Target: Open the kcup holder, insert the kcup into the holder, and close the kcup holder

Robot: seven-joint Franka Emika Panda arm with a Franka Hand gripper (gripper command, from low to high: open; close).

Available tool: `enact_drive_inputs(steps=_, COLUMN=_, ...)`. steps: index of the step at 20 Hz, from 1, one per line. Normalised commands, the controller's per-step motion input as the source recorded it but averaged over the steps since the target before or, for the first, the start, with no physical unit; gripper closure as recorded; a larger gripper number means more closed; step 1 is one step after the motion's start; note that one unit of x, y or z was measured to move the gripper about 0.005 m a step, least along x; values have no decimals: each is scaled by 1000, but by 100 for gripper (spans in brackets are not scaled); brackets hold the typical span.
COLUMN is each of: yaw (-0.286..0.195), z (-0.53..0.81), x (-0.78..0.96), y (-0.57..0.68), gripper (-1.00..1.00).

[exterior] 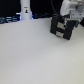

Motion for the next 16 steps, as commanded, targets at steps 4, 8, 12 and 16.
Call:
enact_drive_inputs(steps=4, yaw=34, z=270, x=-323, y=322, gripper=-100)
enact_drive_inputs(steps=8, yaw=3, z=853, x=103, y=279, gripper=-100)
enact_drive_inputs(steps=12, yaw=-14, z=307, x=86, y=108, gripper=-100)
enact_drive_inputs(steps=16, yaw=2, z=-1, x=7, y=-9, gripper=-100)
